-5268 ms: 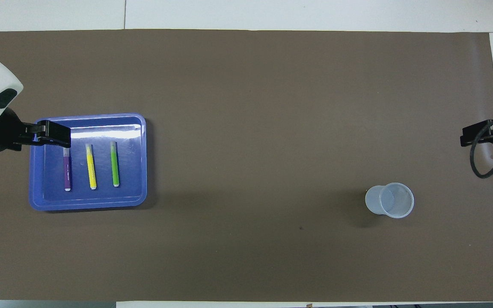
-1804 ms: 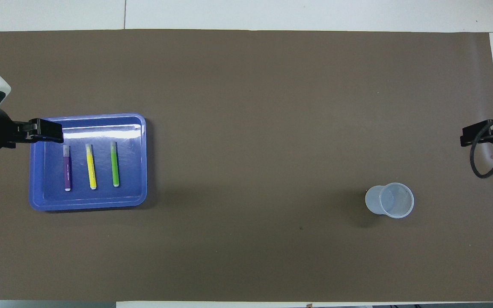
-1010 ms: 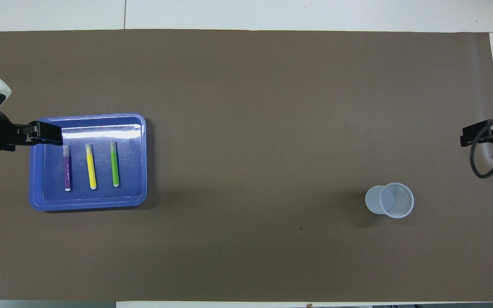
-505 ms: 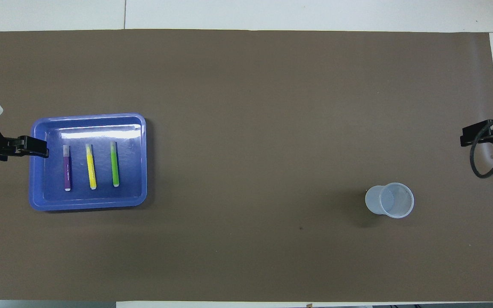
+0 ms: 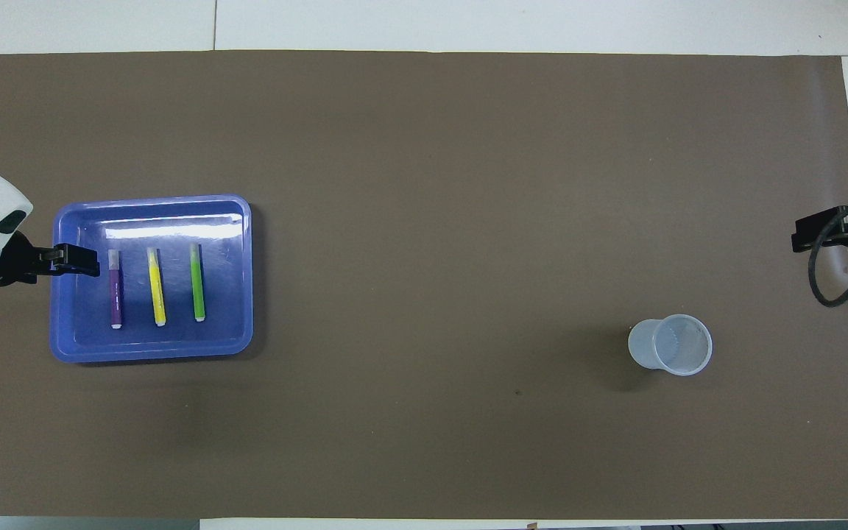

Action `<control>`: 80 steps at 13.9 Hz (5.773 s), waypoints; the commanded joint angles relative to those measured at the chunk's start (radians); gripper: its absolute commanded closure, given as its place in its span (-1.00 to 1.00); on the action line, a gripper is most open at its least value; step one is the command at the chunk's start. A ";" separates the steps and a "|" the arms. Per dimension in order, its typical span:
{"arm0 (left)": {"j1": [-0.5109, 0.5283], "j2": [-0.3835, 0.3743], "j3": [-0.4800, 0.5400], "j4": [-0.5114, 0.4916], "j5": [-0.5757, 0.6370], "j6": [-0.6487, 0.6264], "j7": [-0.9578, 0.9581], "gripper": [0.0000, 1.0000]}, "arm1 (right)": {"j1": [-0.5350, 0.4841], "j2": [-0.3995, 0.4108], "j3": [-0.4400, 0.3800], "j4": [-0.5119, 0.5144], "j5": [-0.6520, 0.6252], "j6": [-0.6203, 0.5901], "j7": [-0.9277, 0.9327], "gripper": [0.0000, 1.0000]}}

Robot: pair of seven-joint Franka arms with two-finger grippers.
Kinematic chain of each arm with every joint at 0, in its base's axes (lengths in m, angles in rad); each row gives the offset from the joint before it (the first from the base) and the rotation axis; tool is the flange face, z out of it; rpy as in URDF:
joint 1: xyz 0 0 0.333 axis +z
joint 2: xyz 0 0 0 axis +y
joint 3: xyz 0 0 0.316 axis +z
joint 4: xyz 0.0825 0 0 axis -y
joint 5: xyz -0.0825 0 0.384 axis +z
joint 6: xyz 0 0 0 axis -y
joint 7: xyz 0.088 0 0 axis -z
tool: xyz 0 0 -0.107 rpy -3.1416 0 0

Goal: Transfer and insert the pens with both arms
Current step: 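Lower the left gripper onto the purple pen in the tray, then grasp and lift the purple pen out with the left gripper, then carry the purple pen toward the right gripper while the right gripper approaches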

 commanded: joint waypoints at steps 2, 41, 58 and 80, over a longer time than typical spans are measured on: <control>0.013 0.069 -0.004 -0.024 0.001 0.120 0.066 -1.00 | -0.003 -0.022 0.000 -0.023 0.012 0.013 -0.013 -1.00; 0.018 0.164 -0.004 -0.061 0.001 0.252 0.238 1.00 | -0.003 -0.022 0.000 -0.023 0.012 0.013 -0.013 -1.00; -0.157 0.135 -0.182 0.384 -0.231 -0.363 -0.798 1.00 | -0.003 -0.022 0.000 -0.023 0.012 0.013 -0.013 -1.00; -0.339 0.004 -0.464 0.118 -1.011 0.253 -1.733 1.00 | 0.162 -0.080 0.034 -0.116 0.663 0.038 0.099 -1.00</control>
